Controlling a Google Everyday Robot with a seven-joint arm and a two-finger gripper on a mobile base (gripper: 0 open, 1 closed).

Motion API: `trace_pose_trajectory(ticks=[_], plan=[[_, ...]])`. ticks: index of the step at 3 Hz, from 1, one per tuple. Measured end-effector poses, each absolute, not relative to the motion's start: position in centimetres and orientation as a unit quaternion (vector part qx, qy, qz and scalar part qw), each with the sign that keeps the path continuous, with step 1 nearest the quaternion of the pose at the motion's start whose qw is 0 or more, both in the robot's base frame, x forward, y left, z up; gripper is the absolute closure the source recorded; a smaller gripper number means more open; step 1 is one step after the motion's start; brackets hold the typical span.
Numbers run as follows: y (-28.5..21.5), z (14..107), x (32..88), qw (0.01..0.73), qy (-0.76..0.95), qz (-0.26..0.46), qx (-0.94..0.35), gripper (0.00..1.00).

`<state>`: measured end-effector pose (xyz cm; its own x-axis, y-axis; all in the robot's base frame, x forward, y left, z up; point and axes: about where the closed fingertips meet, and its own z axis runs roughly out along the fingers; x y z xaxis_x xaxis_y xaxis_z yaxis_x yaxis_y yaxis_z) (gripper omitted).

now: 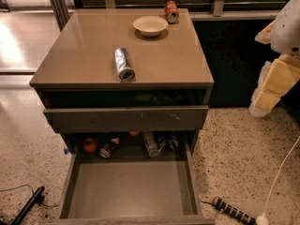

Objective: Place redbull can into middle drawer

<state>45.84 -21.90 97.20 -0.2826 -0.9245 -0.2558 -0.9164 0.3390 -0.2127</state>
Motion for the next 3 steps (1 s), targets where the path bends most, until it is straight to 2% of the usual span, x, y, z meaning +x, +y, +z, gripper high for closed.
trace_pose_trajectory(ticks=[2,3], plan=[[-20.5,96.8,52.4,0.230,0.820,0.109,-0.513,0.00],[-20.5,96.8,52.4,0.230,0.820,0.109,-0.513,0.00]])
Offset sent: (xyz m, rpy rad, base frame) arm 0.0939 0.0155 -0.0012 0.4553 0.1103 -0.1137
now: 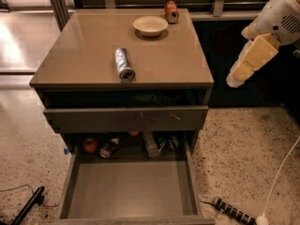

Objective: Place redbull can into middle drawer

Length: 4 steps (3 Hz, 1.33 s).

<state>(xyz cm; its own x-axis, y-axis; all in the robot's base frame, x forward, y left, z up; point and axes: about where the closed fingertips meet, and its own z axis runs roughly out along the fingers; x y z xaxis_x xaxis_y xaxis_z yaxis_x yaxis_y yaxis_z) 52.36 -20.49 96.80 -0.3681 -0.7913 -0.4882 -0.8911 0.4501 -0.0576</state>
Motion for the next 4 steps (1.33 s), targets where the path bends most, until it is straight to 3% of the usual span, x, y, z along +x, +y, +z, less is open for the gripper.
trace_pose_trajectory(ticks=[3,4], plan=[[-20.31,95.73,53.34,0.203,0.864,-0.065,-0.455,0.00],[-20.32,95.73,53.34,0.203,0.864,-0.065,-0.455,0.00]])
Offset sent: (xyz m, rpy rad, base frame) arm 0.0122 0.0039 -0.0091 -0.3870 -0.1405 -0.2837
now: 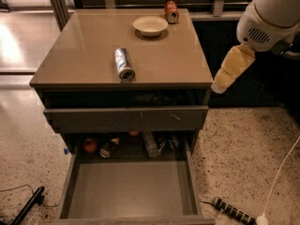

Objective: Place redbull can into middle drawer

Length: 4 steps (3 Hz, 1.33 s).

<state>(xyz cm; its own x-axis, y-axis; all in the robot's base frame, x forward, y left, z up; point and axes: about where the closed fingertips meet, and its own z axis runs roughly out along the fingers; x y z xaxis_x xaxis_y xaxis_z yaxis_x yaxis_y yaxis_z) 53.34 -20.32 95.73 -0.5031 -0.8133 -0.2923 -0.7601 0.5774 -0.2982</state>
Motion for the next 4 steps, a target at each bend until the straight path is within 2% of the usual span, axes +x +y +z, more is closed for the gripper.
trace_pose_trajectory(ticks=[1,4], plan=[[-20.1,95.7,53.5,0.208,0.864,-0.056,-0.454,0.00],[-8.6,93.5,50.1,0.209,0.790,-0.029,-0.576,0.00]])
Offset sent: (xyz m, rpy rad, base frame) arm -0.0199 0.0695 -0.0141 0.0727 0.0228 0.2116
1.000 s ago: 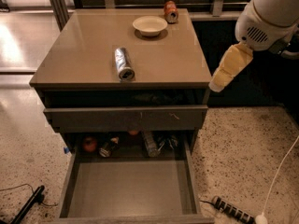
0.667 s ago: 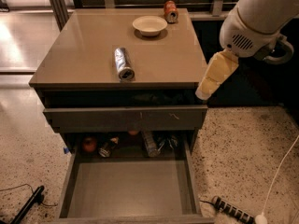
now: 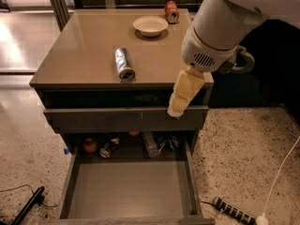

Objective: Place redbull can into middle drawer

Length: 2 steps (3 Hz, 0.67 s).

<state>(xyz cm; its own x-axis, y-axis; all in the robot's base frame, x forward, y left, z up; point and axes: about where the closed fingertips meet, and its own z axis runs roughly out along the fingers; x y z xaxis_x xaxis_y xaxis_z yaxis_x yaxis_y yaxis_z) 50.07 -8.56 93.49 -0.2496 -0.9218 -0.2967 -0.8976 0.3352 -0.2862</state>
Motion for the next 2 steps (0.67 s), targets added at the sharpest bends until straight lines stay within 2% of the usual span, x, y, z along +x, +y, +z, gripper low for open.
trace_pose_trajectory(ticks=[2], plan=[[-6.9,93.6,51.0,0.227,0.776,-0.027,-0.588,0.00]])
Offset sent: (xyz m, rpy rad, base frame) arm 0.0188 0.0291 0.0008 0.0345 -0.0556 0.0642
